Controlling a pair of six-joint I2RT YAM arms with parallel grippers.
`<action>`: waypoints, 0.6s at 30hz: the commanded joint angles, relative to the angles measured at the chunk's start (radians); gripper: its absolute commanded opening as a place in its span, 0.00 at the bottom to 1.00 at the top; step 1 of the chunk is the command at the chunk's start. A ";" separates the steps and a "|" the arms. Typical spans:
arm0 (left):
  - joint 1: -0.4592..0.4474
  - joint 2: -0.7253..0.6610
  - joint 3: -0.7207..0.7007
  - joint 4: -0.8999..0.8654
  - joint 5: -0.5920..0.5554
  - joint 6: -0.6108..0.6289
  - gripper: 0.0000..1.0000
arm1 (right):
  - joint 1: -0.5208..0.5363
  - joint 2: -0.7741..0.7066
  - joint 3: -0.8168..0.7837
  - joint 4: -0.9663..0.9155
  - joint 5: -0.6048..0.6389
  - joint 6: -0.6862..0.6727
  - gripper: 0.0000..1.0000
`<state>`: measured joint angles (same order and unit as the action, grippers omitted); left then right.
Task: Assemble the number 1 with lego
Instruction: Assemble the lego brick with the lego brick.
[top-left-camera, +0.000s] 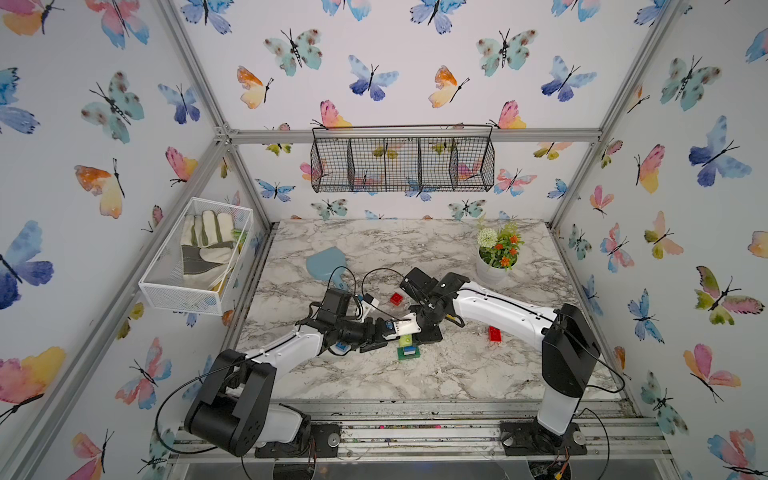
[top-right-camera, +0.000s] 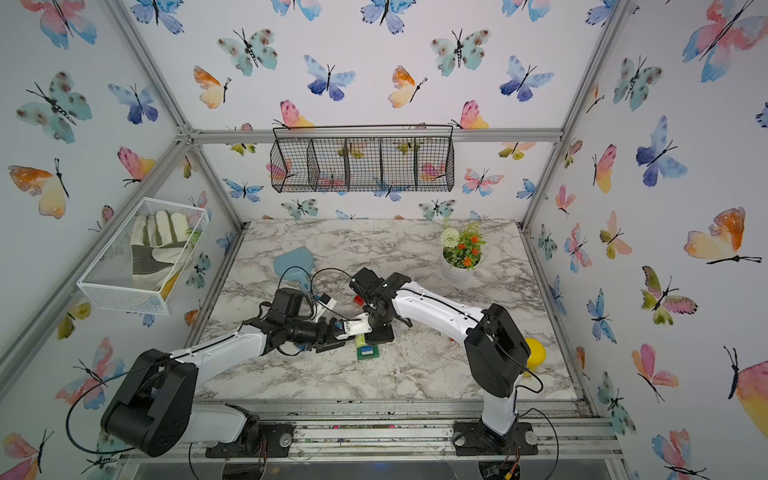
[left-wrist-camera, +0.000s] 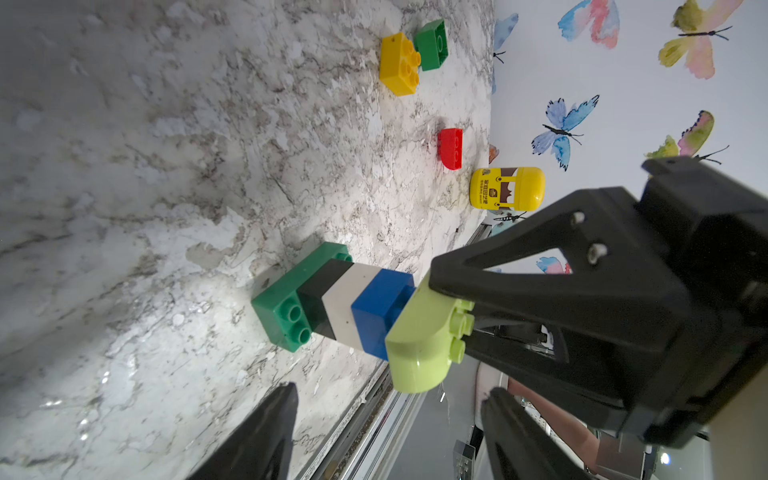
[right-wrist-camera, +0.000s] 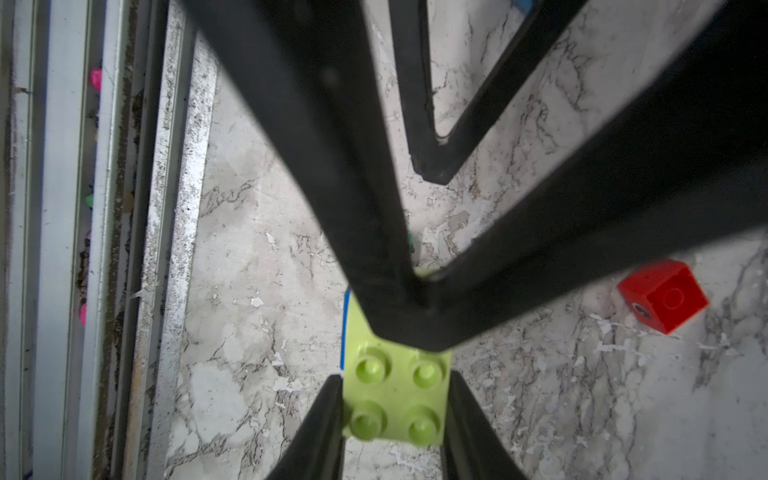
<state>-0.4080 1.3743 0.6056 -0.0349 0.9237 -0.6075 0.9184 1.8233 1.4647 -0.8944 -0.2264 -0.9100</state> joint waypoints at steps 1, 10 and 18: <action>-0.015 -0.007 -0.006 0.057 0.023 -0.019 0.72 | 0.020 -0.026 -0.018 0.041 -0.081 -0.002 0.02; 0.008 -0.038 -0.038 0.068 0.006 -0.041 0.69 | 0.025 -0.034 -0.060 0.077 -0.029 -0.007 0.02; 0.026 -0.064 -0.070 0.118 0.037 -0.065 0.72 | 0.025 -0.072 -0.040 0.089 -0.024 -0.006 0.02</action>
<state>-0.3939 1.3418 0.5579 0.0341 0.9222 -0.6556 0.9375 1.7924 1.4097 -0.8074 -0.2413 -0.9104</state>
